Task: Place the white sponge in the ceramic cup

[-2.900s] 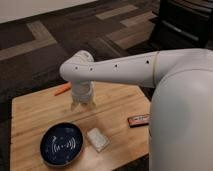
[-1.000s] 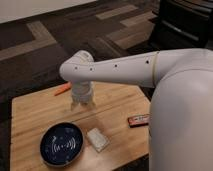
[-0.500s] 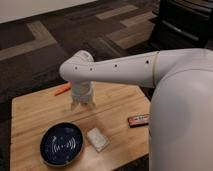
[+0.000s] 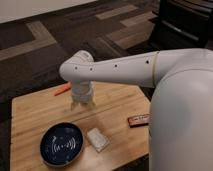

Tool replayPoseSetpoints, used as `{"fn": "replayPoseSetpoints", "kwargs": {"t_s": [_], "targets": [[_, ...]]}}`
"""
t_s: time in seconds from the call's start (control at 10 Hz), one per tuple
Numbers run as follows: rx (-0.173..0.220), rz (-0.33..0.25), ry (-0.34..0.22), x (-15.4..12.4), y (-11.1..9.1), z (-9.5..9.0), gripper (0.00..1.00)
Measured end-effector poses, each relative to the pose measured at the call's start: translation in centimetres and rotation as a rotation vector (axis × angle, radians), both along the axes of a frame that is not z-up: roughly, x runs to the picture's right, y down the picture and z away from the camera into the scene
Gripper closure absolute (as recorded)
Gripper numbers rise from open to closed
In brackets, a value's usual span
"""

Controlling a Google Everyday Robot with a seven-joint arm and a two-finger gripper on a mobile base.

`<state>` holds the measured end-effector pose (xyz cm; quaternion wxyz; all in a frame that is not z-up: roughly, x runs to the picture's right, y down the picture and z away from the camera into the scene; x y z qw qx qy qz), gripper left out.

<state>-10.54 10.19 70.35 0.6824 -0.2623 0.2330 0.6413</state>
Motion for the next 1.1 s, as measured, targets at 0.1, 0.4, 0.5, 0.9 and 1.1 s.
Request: {"fn": "replayPoseSetpoints", "kwargs": {"t_s": [0.1, 0.4, 0.5, 0.9, 1.1], "targets": [[0.000, 0.000, 0.000, 0.0, 0.0, 0.0, 0.35], [0.021, -0.034, -0.006, -0.1, -0.1, -0.6, 0.35], [0.042, -0.092, -0.029, -0.6, 0.5, -1.7, 0.35], [0.089, -0.206, -0.132, 1.8, 4.5, -4.1, 0.35], [0.082, -0.236, -0.176, 5.1, 7.1, -3.6, 0.35]]}}
